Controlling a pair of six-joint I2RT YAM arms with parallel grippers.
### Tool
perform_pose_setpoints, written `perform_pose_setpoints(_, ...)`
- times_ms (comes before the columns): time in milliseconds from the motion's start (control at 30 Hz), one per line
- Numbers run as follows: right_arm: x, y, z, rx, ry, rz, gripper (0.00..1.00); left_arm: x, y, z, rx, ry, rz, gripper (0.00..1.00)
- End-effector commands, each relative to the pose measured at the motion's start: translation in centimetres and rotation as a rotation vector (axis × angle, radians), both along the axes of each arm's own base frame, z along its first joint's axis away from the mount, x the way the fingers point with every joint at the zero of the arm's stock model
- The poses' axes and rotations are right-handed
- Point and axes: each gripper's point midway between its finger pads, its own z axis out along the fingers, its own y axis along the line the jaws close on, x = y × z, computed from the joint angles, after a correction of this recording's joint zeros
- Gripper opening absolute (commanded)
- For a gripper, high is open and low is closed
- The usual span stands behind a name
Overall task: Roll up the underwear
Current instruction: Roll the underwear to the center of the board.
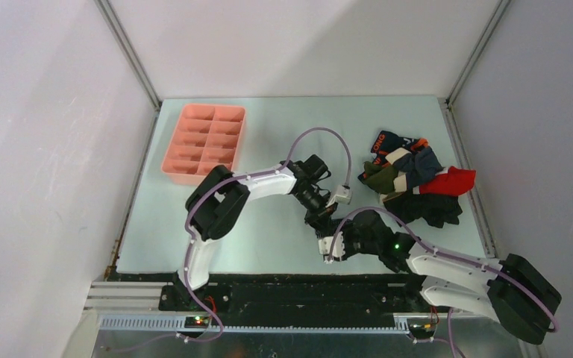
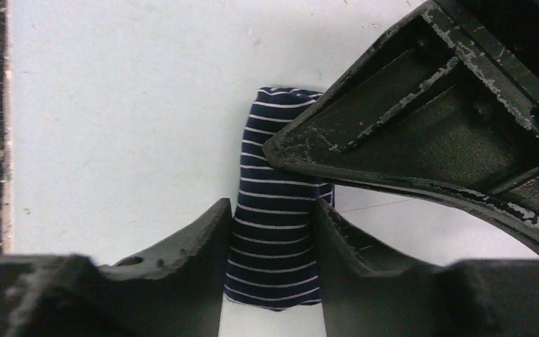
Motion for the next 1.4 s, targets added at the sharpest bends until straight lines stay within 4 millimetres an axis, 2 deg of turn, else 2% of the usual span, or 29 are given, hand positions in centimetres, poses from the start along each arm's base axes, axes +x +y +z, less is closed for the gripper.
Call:
perform_pose_setpoints(0, 0.8, -0.5, -0.8, -0.044, 0.029, -0.011, 0.37, -1.8, 2.9, -1.9, 0.150, 0.136, 0.019, 0.02)
perform_pose_setpoints(33, 1.3, -0.6, -0.5, -0.044, 0.045, -0.030, 0.31, -1.8, 3.0, -1.9, 0.152, 0.142, 0.019, 0.02)
perform_pose_setpoints(67, 0.9, -1.0, -1.4, -0.072, 0.098, -0.029, 0.20, -1.7, 3.1, -1.9, 0.152, 0.148, 0.024, 0.02)
perform_pose_setpoints(100, 1.6, -0.9, -0.8, -0.063, 0.120, -0.054, 0.14, -1.6, 3.2, -1.8, 0.156, 0.154, 0.028, 0.02)
perform_pose_setpoints(133, 0.7, -1.4, -1.8, -0.099, 0.204, -0.049, 0.06, -1.4, 3.3, -1.7, 0.155, 0.163, 0.037, 0.02)
perform_pose_setpoints(167, 1.5, -1.2, -0.9, -0.076, 0.234, -0.070, 0.04, -1.3, 3.3, -1.6, 0.161, 0.177, 0.053, 0.03)
perform_pose_setpoints(200, 0.1, -1.9, -1.9, -0.116, 0.344, -0.058, 0.02, -0.9, 3.5, -1.3, 0.162, 0.206, 0.081, 0.04)
perform_pose_setpoints(233, 0.9, -2.0, -1.2, -0.106, 0.373, -0.082, 0.00, -0.6, 3.4, -1.1, 0.160, 0.220, 0.101, 0.05)
perform_pose_setpoints(267, -0.3, -2.6, -2.1, -0.140, 0.474, -0.092, 0.00, -0.2, 3.5, -0.7, 0.168, 0.262, 0.146, 0.08)
perform_pose_setpoints(300, 0.1, -2.8, -2.1, -0.145, 0.518, -0.112, 0.00, 0.3, 3.4, -0.5, 0.160, 0.271, 0.173, 0.10)
perform_pose_setpoints(367, -1.1, -3.5, -2.6, -0.176, 0.649, -0.125, 0.00, 2.1, 3.4, -0.1, 0.160, 0.289, 0.271, 0.27)
perform_pose_setpoints(433, -1.1, -3.6, -2.9, -0.183, 0.711, -0.144, 0.00, 3.6, 3.2, 0.5, 0.152, 0.284, 0.355, 0.35)
perform_pose_setpoints(533, -0.4, -3.5, -3.4, -0.177, 0.780, -0.192, 0.00, 6.2, 2.8, 2.1, 0.152, 0.267, 0.502, 0.39)
perform_pose_setpoints(600, -0.1, -3.6, -3.8, -0.187, 0.823, -0.221, 0.00, 8.0, 3.4, 2.8, 0.202, 0.258, 0.603, 0.40)
perform_pose_setpoints(767, 1.3, -3.1, -4.0, -0.181, 0.893, -0.294, 0.00, 12.6, 7.1, 4.3, 0.275, 0.139, 0.846, 0.47)
perform_pose_setpoints(833, 1.4, -3.0, -4.1, -0.190, 0.931, -0.314, 0.00, 14.4, 9.0, 4.9, 0.305, 0.074, 0.952, 0.43)
perform_pose_setpoints(867, 1.0, -3.2, -4.5, -0.207, 0.968, -0.325, 0.00, 15.2, 9.9, 5.5, 0.317, 0.037, 0.986, 0.36)
perform_pose_setpoints(900, 1.4, -3.0, -4.3, -0.203, 0.982, -0.343, 0.00, 14.9, 10.6, 6.6, 0.323, 0.000, 0.974, 0.34)
perform_pose_setpoints(967, 1.5, -3.0, -4.4, -0.202, 1.037, -0.383, 0.00, 16.0, 11.6, 9.9, 0.295, -0.107, 1.026, 0.33)
perform_pose_setpoints(1000, 1.3, -3.0, -4.7, -0.206, 1.066, -0.397, 0.00, 17.2, 12.5, 11.6, 0.285, -0.185, 1.079, 0.36)
perform_pose_setpoints(1033, 1.7, -3.0, -4.5, -0.196, 1.080, -0.423, 0.00, 17.9, 12.9, 15.2, 0.205, -0.270, 1.125, 0.40)
perform_pose_setpoints(1067, 1.6, -3.0, -4.7, -0.203, 1.101, -0.434, 0.00, 19.1, 14.1, 17.1, 0.184, -0.356, 1.199, 0.49)
perform_pose_setpoints(1100, 1.9, -3.0, -4.8, -0.203, 1.113, -0.452, 0.00, 19.9, 14.4, 21.8, 0.048, -0.445, 1.262, 0.57)
perform_pose_setpoints(1133, 1.8, -3.0, -4.7, -0.205, 1.128, -0.467, 0.00, 20.5, 15.2, 23.3, 0.009, -0.505, 1.313, 0.85)
perform_pose_setpoints(1167, 1.9, -3.1, -4.8, -0.205, 1.142, -0.487, 0.00, 21.2, 15.3, 27.9, -0.150, -0.587, 1.368, 0.92)
perform_pose_setpoints(1200, 2.0, -3.1, -4.9, -0.207, 1.149, -0.504, 0.00, 22.0, 16.4, 28.6, -0.171, -0.637, 1.473, 0.98)
perform_pose_setpoints(1233, 2.1, -3.0, -5.0, -0.208, 1.153, -0.515, 0.00, 23.1, 17.3, 31.3, -0.254, -0.667, 1.604, 0.98)
perform_pose_setpoints(1300, 2.0, -3.1, -5.2, -0.219, 1.181, -0.549, 0.00, 23.6, 15.4, 32.5, -0.297, -0.684, 1.544, 0.99)
perform_pose_setpoints(1367, 1.6, -3.0, -5.5, -0.238, 1.232, -0.589, 0.00, 22.9, 12.9, 31.9, -0.291, -0.699, 1.373, 0.94)
